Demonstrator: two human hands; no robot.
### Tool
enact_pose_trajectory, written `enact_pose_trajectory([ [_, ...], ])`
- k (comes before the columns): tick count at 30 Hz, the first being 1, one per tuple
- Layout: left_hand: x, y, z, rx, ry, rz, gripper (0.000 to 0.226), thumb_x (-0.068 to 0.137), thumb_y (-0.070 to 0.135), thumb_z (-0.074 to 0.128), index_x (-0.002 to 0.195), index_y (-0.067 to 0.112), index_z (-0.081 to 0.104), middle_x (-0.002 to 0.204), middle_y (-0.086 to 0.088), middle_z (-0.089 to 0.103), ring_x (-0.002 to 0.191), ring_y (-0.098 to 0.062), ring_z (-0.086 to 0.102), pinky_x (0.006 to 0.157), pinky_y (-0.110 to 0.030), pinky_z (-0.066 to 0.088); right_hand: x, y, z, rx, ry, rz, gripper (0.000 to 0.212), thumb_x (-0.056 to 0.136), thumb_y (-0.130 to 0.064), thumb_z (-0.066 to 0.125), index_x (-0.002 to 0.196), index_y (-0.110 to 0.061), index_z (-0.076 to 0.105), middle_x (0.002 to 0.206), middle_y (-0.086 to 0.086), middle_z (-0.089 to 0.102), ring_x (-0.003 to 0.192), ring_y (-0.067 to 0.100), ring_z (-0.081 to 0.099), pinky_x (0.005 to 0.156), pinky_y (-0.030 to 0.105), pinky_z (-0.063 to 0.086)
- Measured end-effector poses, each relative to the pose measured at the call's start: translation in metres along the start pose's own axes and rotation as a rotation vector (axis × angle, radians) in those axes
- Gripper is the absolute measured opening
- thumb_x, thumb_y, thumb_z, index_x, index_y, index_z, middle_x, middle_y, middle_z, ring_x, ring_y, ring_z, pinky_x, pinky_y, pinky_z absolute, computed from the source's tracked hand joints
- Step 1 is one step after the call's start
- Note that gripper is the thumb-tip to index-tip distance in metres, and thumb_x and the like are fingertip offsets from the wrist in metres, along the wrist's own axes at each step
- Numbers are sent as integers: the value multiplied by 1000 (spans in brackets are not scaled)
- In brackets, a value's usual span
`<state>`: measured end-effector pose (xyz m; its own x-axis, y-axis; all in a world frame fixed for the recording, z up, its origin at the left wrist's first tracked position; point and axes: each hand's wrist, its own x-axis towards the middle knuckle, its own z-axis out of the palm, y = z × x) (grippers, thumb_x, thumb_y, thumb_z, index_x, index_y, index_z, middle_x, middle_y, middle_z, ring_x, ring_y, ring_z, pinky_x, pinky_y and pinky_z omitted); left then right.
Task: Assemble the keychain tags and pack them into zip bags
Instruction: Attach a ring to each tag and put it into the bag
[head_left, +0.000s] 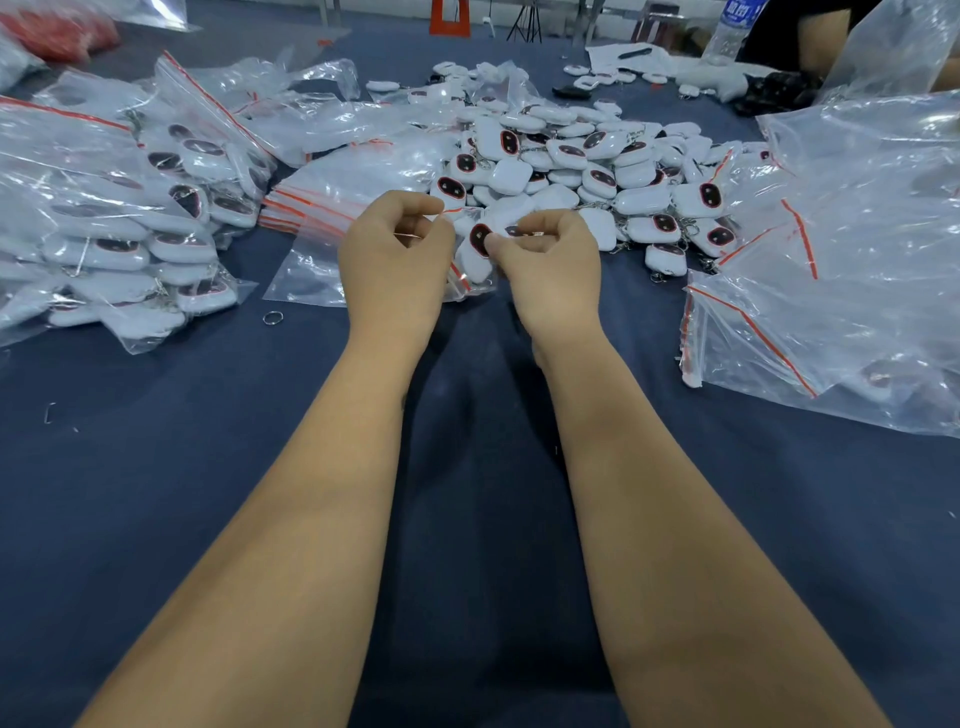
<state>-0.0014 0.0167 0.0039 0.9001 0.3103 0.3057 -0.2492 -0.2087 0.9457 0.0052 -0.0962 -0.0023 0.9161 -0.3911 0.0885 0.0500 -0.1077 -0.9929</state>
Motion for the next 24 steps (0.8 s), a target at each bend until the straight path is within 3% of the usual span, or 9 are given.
enact_pose_trajectory([
  [4,-1,0,1,-24,0,41,14,85,12,63,88,25,68,71,14,61,61,3,54,62,-24,53,1,1,-2,-136,-48,-41,9,87,-11,67,95,-15,68,93,3,72,90,16,68,87,34,56],
  [8,-2,1,0,5,-8,96,15,83,14,63,84,28,67,72,14,63,60,5,53,60,-9,42,-3,2,1,-401,-202,-177,30,89,-9,55,108,-20,76,111,3,70,108,18,62,95,33,51],
  [11,-2,0,0,52,-11,106,14,83,18,63,84,32,66,73,13,63,62,3,53,62,-13,45,-3,4,6,-647,-322,-260,28,91,-20,56,108,-32,75,115,7,59,116,24,44,101,34,42],
  [13,-1,-3,1,89,-24,104,14,82,21,62,84,35,65,74,12,62,67,-4,56,68,-24,51,-6,3,8,-735,-364,-300,23,92,-22,55,98,-32,75,110,1,55,106,21,35,95,32,36],
  [15,-1,-5,2,116,-56,98,14,82,23,60,86,35,64,77,9,62,73,-10,58,73,-32,53,-8,0,8,-677,-315,-320,24,88,-13,51,83,-27,70,101,4,58,99,24,43,86,34,39],
  [16,0,-7,3,130,-71,93,14,83,22,59,88,35,63,78,9,61,74,-11,57,74,-34,53,-8,-2,7,-623,-257,-302,23,86,-9,49,86,-23,68,103,6,60,100,26,49,87,36,43],
  [18,1,-10,3,166,-77,78,17,83,19,58,91,34,63,78,10,59,73,-11,55,74,-34,51,-5,-3,2,-614,-128,-269,25,87,-8,49,104,-15,65,114,7,61,108,27,53,93,41,44],
  [20,4,-13,1,183,-65,45,20,84,17,57,95,32,64,80,10,59,74,-10,55,73,-32,49,0,-1,-4,-745,-53,-264,32,88,-11,48,118,-15,59,123,5,58,114,27,49,95,36,40],
  [24,7,-16,-3,171,-25,-43,26,85,13,52,99,32,63,79,12,59,68,-8,53,65,-27,44,6,5,-10,-928,-38,-260,43,92,-19,46,135,-21,50,134,5,49,124,26,40,91,32,28],
])
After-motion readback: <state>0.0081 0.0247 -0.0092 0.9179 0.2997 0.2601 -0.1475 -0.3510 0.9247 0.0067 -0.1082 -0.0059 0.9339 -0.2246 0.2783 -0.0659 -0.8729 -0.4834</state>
